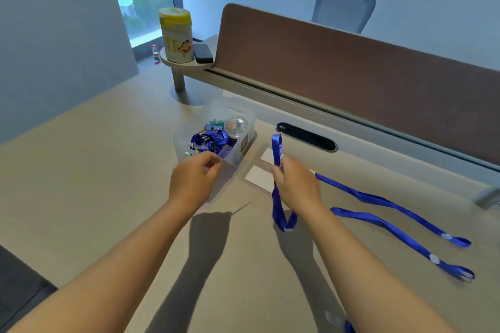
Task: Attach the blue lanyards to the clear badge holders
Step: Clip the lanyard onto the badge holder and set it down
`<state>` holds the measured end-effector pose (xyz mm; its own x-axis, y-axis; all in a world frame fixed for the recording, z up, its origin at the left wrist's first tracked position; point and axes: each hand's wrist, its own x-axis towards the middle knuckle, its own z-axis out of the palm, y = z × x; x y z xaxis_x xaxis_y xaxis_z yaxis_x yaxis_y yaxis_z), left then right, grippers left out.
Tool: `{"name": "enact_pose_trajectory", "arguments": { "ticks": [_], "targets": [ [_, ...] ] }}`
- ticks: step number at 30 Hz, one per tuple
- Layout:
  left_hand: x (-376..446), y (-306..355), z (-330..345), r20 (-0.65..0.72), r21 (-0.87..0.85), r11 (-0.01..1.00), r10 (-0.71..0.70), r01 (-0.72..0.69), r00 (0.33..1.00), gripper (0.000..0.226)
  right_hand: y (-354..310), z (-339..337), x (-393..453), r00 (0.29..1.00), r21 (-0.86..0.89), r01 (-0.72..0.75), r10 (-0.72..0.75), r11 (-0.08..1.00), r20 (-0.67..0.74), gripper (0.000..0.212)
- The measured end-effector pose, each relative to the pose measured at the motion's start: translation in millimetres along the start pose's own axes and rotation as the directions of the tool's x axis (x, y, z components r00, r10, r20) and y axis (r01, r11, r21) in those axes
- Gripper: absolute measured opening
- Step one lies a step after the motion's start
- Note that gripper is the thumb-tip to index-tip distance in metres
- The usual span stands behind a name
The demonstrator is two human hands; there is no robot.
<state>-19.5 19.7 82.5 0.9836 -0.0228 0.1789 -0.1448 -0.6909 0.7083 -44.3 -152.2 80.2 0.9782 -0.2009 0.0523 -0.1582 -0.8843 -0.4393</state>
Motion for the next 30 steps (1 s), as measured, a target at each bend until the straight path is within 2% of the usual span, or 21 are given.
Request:
{"name": "enact_pose_trajectory", "arguments": {
  "ticks": [3, 6, 8, 10, 13, 15, 17, 18, 20, 21, 23, 26, 28, 30],
  "targets": [
    [31.0, -11.5, -19.6, -0.023, -0.031, 0.998, -0.052, 0.052, 0.998, 0.019, -33.1, -1.6, 35.8, 0.998, 0.276, -0.049, 0.056, 0.960, -0.017, 0.015],
    [66.5, -26.4, -38.8, -0.028, -0.069, 0.994, -0.088, 0.086, 0.996, 0.019, -67.3, -2.4, 71.9, 0.987, 0.521, -0.090, 0.148, 0.849, -0.070, 0.019],
    [90.8, -36.9, -49.8, -0.030, -0.090, 0.992, -0.095, 0.092, 0.995, 0.020, -87.9, -1.5, 94.2, 0.974, 0.617, -0.089, 0.197, 0.782, -0.109, 0.020],
    [113.7, -47.6, -58.3, -0.026, -0.095, 0.991, -0.095, 0.092, 0.995, 0.019, -106.5, 2.3, 114.2, 0.963, 0.682, -0.080, 0.233, 0.727, -0.135, 0.011],
    [141.0, -63.1, -64.9, -0.017, -0.117, 0.988, -0.099, 0.096, 0.995, 0.019, -124.4, 20.7, 140.8, 0.953, 0.701, -0.079, 0.260, 0.709, -0.156, 0.005],
    [152.1, -73.3, -66.1, -0.003, -0.132, 0.986, -0.098, 0.097, 0.995, 0.019, -125.8, 42.1, 153.1, 0.958, 0.571, -0.107, 0.238, 0.814, -0.160, 0.008],
    [158.9, -83.2, -65.6, 0.021, -0.141, 0.985, -0.098, 0.100, 0.995, 0.019, -120.4, 63.0, 157.3, 0.985, 0.272, -0.121, 0.150, 0.955, -0.089, 0.018],
    [161.7, -87.8, -65.3, 0.031, -0.146, 0.984, -0.100, 0.104, 0.994, 0.019, -116.7, 71.6, 157.1, 0.996, 0.064, -0.092, 0.092, 0.994, 0.006, 0.021],
    [165.4, -94.9, -64.7, 0.043, -0.159, 0.981, -0.107, 0.113, 0.993, 0.019, -111.9, 81.4, 152.9, 0.971, -0.330, 0.050, 0.032, 0.943, 0.238, 0.030],
    [166.8, -97.4, -64.3, 0.050, -0.162, 0.980, -0.108, 0.115, 0.993, 0.019, -110.8, 83.0, 150.8, 0.946, -0.442, 0.114, 0.038, 0.890, 0.321, 0.036],
    [169.1, -100.6, -62.8, 0.065, -0.160, 0.981, -0.100, 0.109, 0.993, 0.019, -110.9, 84.2, 149.1, 0.912, -0.473, 0.143, 0.070, 0.869, 0.404, 0.049],
    [168.9, -96.4, -58.9, 0.081, -0.149, 0.986, -0.069, 0.080, 0.994, 0.020, -109.0, 82.6, 148.8, 0.914, -0.371, 0.100, 0.062, 0.923, 0.400, 0.070],
    [166.6, -88.2, -54.9, 0.086, -0.137, 0.990, -0.033, 0.044, 0.996, 0.020, -105.3, 76.9, 146.8, 0.928, -0.350, 0.080, 0.058, 0.933, 0.368, 0.070],
    [162.5, -75.8, -48.6, 0.088, -0.131, 0.991, 0.021, -0.010, 0.996, 0.018, -97.3, 67.5, 138.9, 0.945, -0.337, 0.059, 0.056, 0.940, 0.323, 0.057]
  ]
}}
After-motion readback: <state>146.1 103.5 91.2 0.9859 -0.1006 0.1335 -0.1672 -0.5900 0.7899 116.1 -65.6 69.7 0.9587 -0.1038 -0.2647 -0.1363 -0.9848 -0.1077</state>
